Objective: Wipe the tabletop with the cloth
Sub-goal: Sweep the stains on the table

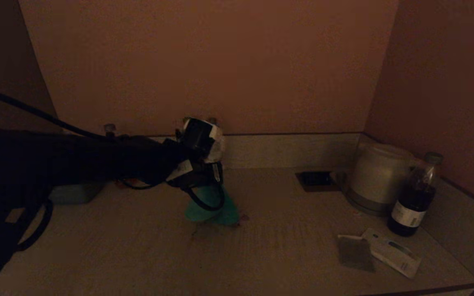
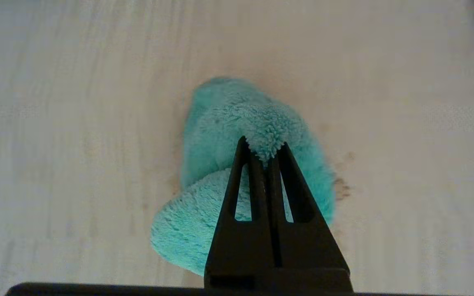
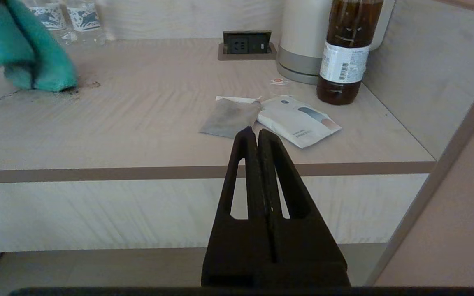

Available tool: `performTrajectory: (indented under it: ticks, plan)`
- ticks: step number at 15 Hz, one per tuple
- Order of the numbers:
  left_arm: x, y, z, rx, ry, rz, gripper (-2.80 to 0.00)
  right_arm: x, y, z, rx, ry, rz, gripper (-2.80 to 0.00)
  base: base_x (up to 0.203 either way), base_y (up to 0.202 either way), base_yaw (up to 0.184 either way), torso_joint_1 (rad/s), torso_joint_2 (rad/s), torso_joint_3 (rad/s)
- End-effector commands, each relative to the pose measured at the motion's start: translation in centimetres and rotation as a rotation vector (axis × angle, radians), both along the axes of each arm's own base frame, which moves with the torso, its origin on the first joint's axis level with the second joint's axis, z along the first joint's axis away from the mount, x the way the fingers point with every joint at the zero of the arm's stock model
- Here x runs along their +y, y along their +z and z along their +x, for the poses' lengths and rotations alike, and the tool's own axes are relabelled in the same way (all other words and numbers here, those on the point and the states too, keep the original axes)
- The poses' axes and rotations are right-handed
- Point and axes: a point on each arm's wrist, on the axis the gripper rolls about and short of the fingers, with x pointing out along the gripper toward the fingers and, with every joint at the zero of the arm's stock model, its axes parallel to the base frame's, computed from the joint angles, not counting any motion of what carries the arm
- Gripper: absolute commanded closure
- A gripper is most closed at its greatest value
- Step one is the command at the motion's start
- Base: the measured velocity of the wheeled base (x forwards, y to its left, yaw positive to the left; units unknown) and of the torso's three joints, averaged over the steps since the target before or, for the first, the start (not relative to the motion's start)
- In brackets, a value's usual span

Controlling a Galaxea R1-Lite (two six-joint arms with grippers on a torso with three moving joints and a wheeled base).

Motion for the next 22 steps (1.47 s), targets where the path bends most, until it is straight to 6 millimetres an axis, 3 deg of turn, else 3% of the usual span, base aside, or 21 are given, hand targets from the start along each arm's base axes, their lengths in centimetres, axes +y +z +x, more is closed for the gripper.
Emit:
performTrajectory:
  ticks: [1, 2, 5, 11, 22]
  plan:
    - [-0.6, -2.2, 0.9, 0.029, 0.012, 0.026, 0.00, 0.0, 0.0, 0.0, 0.000, 0.001, 0.000, 0.00, 0.000, 0.000, 0.000, 0.000, 0.00, 0.000]
    - [-0.7, -2.2, 0.9, 0.026, 0.018, 0.030, 0.00, 0.0, 0.0, 0.0, 0.000, 0.001, 0.000, 0.00, 0.000, 0.000, 0.000, 0.000, 0.00, 0.000]
    - [-1.4, -5.2, 1.5, 0.056, 0.047, 0.094, 0.00, 0.0, 0.0, 0.0, 0.000, 0.001, 0.000, 0.00, 0.000, 0.000, 0.000, 0.000, 0.00, 0.000]
    - [-2.7, -7.3, 2.0, 0.072, 0.022, 0.111, 0.00, 0.0, 0.0, 0.0, 0.000, 0.001, 0.000, 0.00, 0.000, 0.000, 0.000, 0.000, 0.00, 0.000]
    - [-3.2, -10.9, 2.6, 0.130, -0.003, 0.127, 0.00, 0.0, 0.0, 0.0, 0.000, 0.001, 0.000, 0.00, 0.000, 0.000, 0.000, 0.000, 0.00, 0.000]
